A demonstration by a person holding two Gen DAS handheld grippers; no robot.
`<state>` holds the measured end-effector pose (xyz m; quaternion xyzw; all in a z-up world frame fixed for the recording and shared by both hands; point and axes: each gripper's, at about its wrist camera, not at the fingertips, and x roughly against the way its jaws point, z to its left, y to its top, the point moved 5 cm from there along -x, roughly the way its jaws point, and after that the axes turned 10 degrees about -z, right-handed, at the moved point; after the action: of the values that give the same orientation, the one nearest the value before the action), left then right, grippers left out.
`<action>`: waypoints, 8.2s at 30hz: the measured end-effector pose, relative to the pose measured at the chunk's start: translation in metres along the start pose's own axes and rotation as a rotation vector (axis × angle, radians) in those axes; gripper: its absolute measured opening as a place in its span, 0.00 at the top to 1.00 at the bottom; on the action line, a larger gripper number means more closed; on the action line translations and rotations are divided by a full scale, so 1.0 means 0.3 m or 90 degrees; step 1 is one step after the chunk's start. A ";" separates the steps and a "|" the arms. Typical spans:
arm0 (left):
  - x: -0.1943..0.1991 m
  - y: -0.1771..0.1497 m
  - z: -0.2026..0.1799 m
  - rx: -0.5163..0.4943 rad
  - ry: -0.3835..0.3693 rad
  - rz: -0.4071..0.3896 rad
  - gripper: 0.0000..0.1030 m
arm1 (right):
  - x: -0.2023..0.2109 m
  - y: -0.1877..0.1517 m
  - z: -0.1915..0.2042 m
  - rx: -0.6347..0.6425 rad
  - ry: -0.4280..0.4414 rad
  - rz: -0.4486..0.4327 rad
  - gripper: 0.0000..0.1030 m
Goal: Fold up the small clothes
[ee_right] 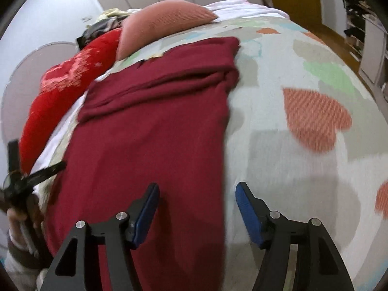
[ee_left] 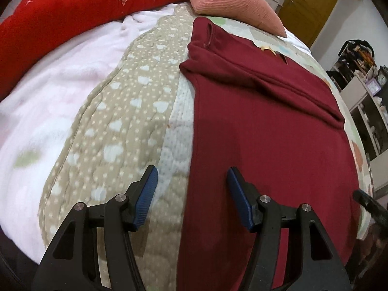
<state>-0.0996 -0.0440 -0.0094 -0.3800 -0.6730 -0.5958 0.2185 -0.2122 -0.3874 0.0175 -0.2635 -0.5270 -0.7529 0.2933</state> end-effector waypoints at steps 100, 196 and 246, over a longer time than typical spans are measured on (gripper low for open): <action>-0.397 0.489 -0.342 0.074 0.025 -0.157 0.18 | -0.443 0.627 0.041 -0.091 0.217 -0.229 0.11; 0.121 0.321 -0.198 0.018 0.239 0.163 0.18 | -0.038 0.532 0.204 0.034 0.053 0.201 0.18; 0.144 -0.147 -0.008 0.112 0.104 0.315 0.18 | 0.003 -0.012 -0.056 -0.101 -0.039 0.421 0.18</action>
<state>-0.1606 -0.0356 -0.0047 -0.4632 -0.5889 -0.4923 0.4431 -0.2171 -0.4024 0.0107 -0.4646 -0.3610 -0.6476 0.4843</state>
